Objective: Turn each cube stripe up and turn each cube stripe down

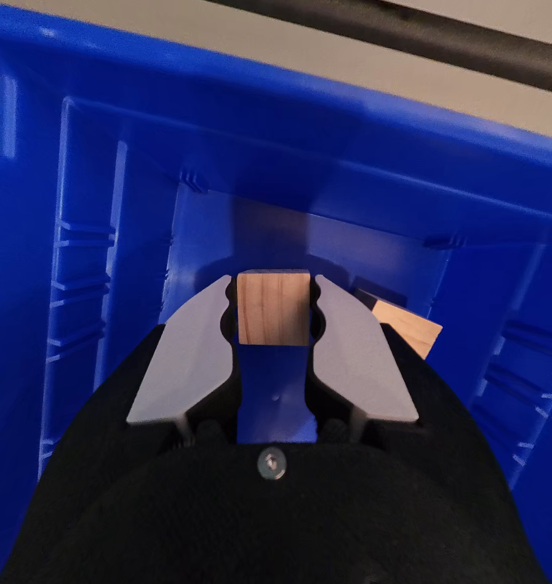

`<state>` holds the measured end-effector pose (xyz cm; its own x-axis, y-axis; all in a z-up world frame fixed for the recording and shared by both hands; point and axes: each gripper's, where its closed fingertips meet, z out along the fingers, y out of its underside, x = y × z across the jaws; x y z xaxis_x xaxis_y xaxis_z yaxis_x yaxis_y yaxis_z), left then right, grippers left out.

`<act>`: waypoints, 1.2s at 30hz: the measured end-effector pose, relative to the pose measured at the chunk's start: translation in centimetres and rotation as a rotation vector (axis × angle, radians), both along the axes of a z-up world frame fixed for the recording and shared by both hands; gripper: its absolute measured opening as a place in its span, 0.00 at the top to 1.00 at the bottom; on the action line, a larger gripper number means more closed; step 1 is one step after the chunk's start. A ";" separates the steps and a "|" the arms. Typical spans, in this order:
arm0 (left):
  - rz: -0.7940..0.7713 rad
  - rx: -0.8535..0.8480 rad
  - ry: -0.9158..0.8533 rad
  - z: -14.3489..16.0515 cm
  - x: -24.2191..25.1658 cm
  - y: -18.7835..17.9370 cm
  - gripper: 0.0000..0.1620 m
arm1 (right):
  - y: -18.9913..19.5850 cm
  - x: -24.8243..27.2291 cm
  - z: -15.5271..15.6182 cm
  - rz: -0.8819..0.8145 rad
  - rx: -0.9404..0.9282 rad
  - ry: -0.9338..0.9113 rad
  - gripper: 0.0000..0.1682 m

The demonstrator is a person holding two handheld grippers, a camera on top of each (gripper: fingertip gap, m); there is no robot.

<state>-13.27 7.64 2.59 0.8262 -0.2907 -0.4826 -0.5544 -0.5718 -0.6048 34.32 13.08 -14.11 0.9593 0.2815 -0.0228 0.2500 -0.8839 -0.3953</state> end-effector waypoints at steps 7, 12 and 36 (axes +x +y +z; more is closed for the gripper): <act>0.052 0.022 0.121 0.0 -1.0 -0.2 0.69 | 1.3 0.2 3.6 0.019 0.192 -0.027 0.67; 0.033 -0.041 0.081 -0.8 -1.2 -0.8 0.68 | 0.6 0.1 6.1 0.046 0.258 -0.039 0.65; -0.341 -0.712 0.001 -16.8 -3.2 -3.1 0.62 | -1.9 -2.0 10.3 0.202 0.344 -0.032 0.63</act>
